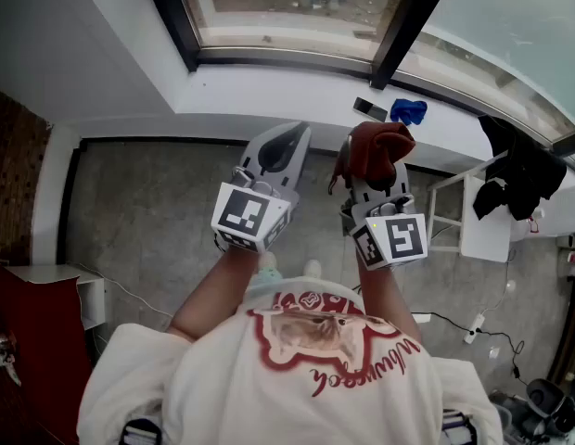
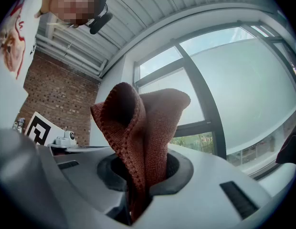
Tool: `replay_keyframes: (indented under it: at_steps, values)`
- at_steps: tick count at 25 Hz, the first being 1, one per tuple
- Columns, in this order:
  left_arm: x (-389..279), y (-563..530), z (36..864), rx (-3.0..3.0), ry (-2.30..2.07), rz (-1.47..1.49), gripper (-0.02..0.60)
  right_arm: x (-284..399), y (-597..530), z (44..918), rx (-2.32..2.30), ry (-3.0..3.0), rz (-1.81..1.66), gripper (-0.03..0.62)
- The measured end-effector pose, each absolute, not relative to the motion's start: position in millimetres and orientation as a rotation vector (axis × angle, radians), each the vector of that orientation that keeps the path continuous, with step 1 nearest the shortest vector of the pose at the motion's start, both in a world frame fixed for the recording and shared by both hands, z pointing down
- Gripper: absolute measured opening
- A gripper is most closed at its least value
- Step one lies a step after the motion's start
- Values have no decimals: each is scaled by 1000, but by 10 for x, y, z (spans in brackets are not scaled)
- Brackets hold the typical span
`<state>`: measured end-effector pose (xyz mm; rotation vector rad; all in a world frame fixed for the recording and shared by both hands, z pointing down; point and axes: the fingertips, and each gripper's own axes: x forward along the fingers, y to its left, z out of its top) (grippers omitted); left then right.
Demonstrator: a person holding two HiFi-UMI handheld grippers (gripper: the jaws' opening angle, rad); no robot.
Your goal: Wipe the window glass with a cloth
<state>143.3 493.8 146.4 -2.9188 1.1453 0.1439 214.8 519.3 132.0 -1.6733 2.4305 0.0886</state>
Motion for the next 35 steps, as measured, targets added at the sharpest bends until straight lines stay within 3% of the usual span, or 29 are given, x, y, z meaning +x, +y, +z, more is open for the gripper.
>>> replay_keyframes:
  at_steps: [27,35]
  values:
    - [1994,5320,1489,-2882,1153,155,18,2775,5528,1320,-1631,2428,137,81]
    - [2139,4942,1580,-2891,1185,127,18,2934,5150,1481,-1607,2483,120,81]
